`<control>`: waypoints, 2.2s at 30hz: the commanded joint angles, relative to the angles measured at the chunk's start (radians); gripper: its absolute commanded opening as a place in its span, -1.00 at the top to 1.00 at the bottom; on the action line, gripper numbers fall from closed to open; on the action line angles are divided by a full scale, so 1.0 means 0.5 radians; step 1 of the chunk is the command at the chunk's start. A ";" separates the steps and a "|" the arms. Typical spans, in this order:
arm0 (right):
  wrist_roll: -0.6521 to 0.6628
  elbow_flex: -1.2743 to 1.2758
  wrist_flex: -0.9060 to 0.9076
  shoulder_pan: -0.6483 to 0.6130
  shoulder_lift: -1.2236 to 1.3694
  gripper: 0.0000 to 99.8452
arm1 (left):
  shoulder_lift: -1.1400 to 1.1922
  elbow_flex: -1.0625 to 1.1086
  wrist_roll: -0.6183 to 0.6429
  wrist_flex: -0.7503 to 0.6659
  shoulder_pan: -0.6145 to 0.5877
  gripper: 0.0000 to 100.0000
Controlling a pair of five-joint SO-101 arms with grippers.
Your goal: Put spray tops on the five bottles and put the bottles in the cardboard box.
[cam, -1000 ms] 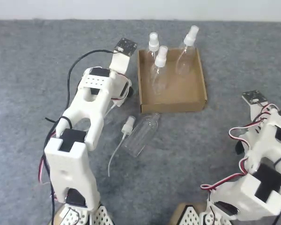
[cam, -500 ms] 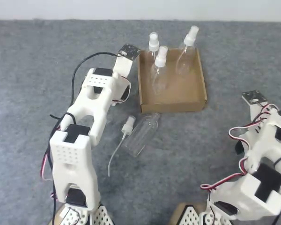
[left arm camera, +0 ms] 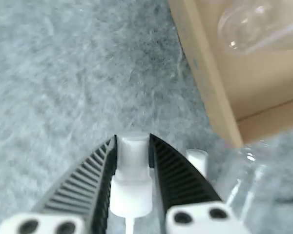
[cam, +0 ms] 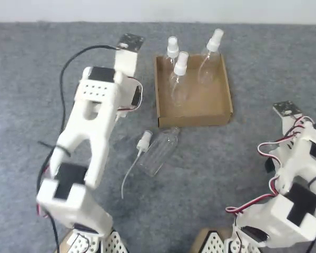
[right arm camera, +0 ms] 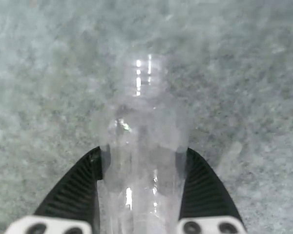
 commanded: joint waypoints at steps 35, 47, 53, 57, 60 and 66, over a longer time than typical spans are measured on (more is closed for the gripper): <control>-0.043 -1.574 0.824 -0.035 0.879 0.47 | -1.402 1.573 0.153 -0.617 -0.215 0.97; -0.012 -1.608 0.806 0.014 0.968 0.69 | -1.399 1.576 0.153 -0.617 -0.215 0.97; 0.150 -1.626 0.864 0.014 0.910 0.97 | -1.399 1.576 0.153 -0.617 -0.212 0.97; -0.025 -1.706 0.962 -0.020 0.667 0.99 | -1.418 1.548 0.153 -0.620 -0.199 0.97; -0.264 -1.596 0.913 -0.167 0.388 0.99 | -1.418 1.432 0.153 -0.614 -0.190 0.98; -0.743 -0.967 0.615 -0.735 -0.422 0.99 | -1.421 1.079 0.153 -0.377 -0.199 0.98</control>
